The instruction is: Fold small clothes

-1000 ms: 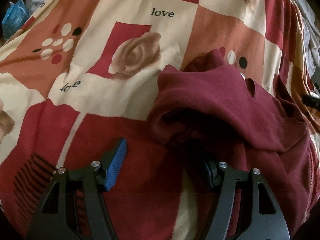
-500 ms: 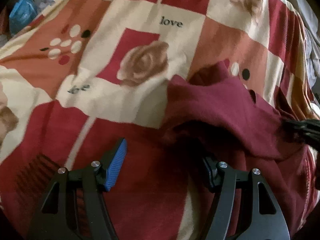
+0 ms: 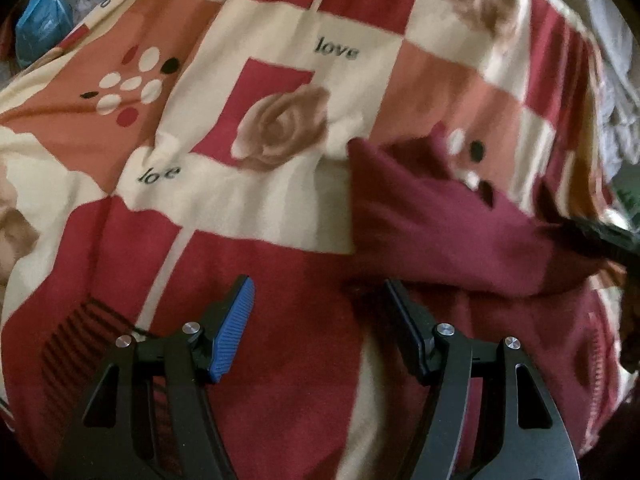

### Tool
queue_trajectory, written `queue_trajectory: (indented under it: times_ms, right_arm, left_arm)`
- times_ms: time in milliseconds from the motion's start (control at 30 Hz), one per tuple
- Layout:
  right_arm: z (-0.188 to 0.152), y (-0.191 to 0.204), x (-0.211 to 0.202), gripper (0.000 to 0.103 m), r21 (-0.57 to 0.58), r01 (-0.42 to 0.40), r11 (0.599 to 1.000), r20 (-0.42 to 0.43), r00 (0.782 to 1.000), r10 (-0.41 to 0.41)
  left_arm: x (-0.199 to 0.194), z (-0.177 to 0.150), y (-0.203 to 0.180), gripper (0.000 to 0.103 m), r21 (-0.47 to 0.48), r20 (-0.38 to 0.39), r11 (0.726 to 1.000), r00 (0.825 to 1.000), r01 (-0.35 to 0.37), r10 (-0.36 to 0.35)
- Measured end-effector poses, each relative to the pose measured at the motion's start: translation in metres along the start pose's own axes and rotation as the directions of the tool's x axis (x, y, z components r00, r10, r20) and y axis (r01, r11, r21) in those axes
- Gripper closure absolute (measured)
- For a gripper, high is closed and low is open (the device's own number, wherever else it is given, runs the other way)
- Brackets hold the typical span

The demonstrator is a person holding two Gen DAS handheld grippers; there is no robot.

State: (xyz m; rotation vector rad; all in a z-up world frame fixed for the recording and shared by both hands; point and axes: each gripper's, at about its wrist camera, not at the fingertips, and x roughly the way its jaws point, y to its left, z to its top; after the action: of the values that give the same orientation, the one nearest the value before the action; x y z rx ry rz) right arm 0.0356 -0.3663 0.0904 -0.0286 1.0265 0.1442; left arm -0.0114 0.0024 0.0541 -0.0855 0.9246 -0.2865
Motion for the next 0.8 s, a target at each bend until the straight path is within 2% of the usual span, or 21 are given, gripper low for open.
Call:
queue_trajectory:
  times_ms: [33,100,133,267,400,433,467,500,533,567,600,633,700,733,800]
  right_arm:
    - [0.006,0.007,-0.006,0.042,0.018,-0.066,0.998,0.021,0.998,0.066]
    - [0.028,0.043,-0.005,0.04,-0.006,-0.26,0.966,0.025,0.965,0.26]
    - [0.037,0.063,0.001,0.04,-0.033,-0.308,0.951,0.01,0.951,0.308]
    - [0.06,0.137,0.04,0.04,-0.104,-0.407,0.908,-0.078,0.913,0.4]
    - [0.068,0.188,0.102,0.04,-0.062,-0.466,0.882,-0.255,0.862,0.438]
    - [0.068,0.195,0.112,0.044,-0.076,-0.459,0.885,-0.273,0.863,0.424]
    - [0.068,0.201,0.12,0.051,-0.101,-0.43,0.897,-0.278,0.878,0.389]
    - [0.067,0.203,0.123,0.066,-0.118,-0.402,0.908,-0.275,0.892,0.359]
    - [0.068,0.203,0.123,0.076,-0.115,-0.398,0.91,-0.265,0.895,0.358]
    - [0.07,0.201,0.12,0.084,-0.091,-0.421,0.902,-0.252,0.886,0.388]
    - [0.074,0.201,0.116,0.092,-0.077,-0.446,0.891,-0.228,0.878,0.42]
    - [0.076,0.203,0.114,0.096,-0.076,-0.459,0.885,-0.211,0.875,0.435]
    - [0.082,0.211,0.11,0.097,-0.071,-0.504,0.86,-0.183,0.855,0.486]
    - [0.083,0.216,0.11,0.097,-0.07,-0.514,0.855,-0.18,0.849,0.496]
    - [0.083,0.227,0.117,0.097,-0.058,-0.517,0.854,-0.18,0.847,0.5]
  left_arm:
    - [-0.002,0.001,-0.003,0.037,0.013,0.003,1.0,1.0,0.013,-0.013]
    - [0.0,0.002,-0.01,0.037,0.043,-0.008,0.999,1.0,0.024,-0.023]
    - [0.003,0.0,-0.015,0.037,0.066,-0.024,0.997,0.999,0.032,-0.031]
    - [0.017,-0.006,-0.027,0.037,0.134,-0.058,0.991,0.998,0.016,-0.008]
    - [0.038,-0.003,-0.024,0.037,0.098,-0.087,0.995,0.996,0.024,-0.016]
    - [0.041,-0.002,-0.023,0.038,0.094,-0.083,0.995,0.996,0.032,-0.025]
    - [0.041,0.0,-0.022,0.041,0.094,-0.076,0.995,0.997,0.041,-0.034]
    - [0.041,0.003,-0.02,0.059,0.092,-0.073,0.994,0.996,0.053,-0.047]
    - [0.042,0.006,-0.017,0.07,0.078,-0.089,0.993,0.992,0.093,-0.086]
    - [0.041,0.007,-0.013,0.08,0.052,-0.105,0.99,0.987,0.132,-0.126]
    - [0.038,0.009,-0.011,0.08,0.039,-0.111,0.988,0.983,0.151,-0.146]
    - [0.033,0.01,-0.009,0.082,0.048,-0.104,0.988,0.984,0.148,-0.143]
    - [0.02,0.013,-0.004,0.083,0.071,-0.06,0.991,0.992,0.111,-0.107]
    - [0.013,0.016,0.002,0.089,0.058,-0.038,0.993,0.994,0.104,-0.102]
    - [0.011,0.019,0.014,0.091,0.018,-0.044,0.995,0.994,0.098,-0.097]
